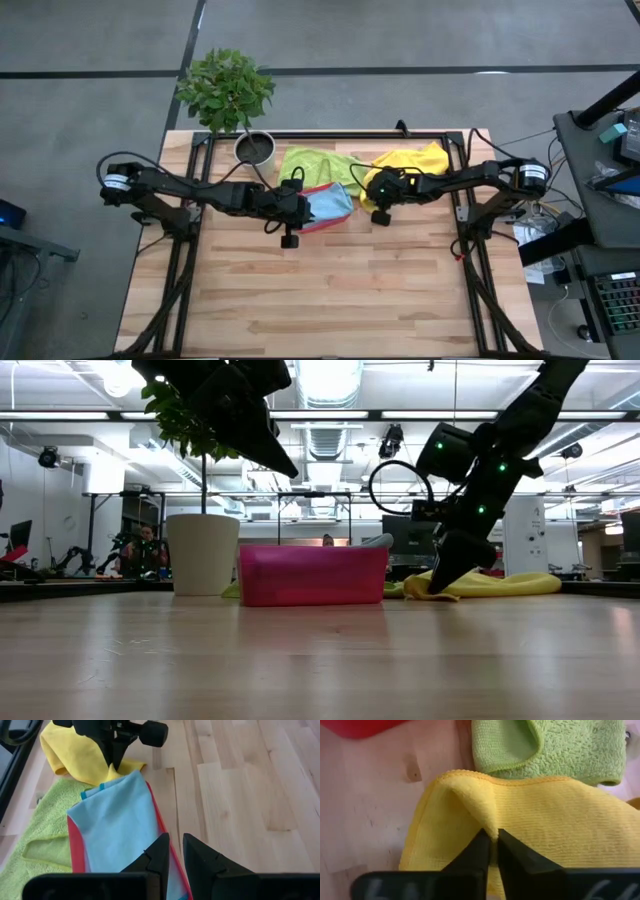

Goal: Fold microfiber towels
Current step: Fold the yellow microfiber cloth

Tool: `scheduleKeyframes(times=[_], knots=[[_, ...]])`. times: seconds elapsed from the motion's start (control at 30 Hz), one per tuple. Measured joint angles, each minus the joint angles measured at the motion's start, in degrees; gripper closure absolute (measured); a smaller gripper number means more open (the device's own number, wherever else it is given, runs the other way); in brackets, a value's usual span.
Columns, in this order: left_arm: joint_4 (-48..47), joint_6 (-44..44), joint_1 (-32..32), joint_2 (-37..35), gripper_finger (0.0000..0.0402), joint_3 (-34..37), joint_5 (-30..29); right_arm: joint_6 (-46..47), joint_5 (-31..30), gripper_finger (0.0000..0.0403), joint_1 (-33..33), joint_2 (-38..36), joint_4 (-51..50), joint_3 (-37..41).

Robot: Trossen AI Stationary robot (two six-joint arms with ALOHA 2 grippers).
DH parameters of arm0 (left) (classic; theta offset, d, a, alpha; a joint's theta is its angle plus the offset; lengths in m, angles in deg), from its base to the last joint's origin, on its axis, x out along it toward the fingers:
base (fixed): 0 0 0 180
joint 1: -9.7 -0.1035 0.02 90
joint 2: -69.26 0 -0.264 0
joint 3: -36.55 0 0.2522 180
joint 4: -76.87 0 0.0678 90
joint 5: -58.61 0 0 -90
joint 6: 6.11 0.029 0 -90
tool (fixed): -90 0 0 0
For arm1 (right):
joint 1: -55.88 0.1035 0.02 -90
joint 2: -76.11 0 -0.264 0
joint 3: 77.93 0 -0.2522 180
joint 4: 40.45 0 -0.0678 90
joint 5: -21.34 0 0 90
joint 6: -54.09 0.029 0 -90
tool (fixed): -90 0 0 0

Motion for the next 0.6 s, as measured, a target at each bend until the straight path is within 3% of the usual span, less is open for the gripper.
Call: scheduleKeyframes(times=[0.17, 0.4, 0.6], knots=[[0.1, -0.4, 0.0, 0.0, 0.0362, 0.0, 0.0, 0.2, 0.0, 0.0393, 1.3, -4.3, -3.4, -1.0], [3.0, -0.5, 0.0, 0.0, 0.0362, 0.0, 0.0, 4.9, 0.4, 0.0394, 6.0, -17.5, -10.2, -3.1], [9.2, -0.5, 0.1, 0.0, 0.0362, 0.0, 1.1, 13.6, 10.0, 0.0394, 10.5, -27.7, -10.5, -3.0]])
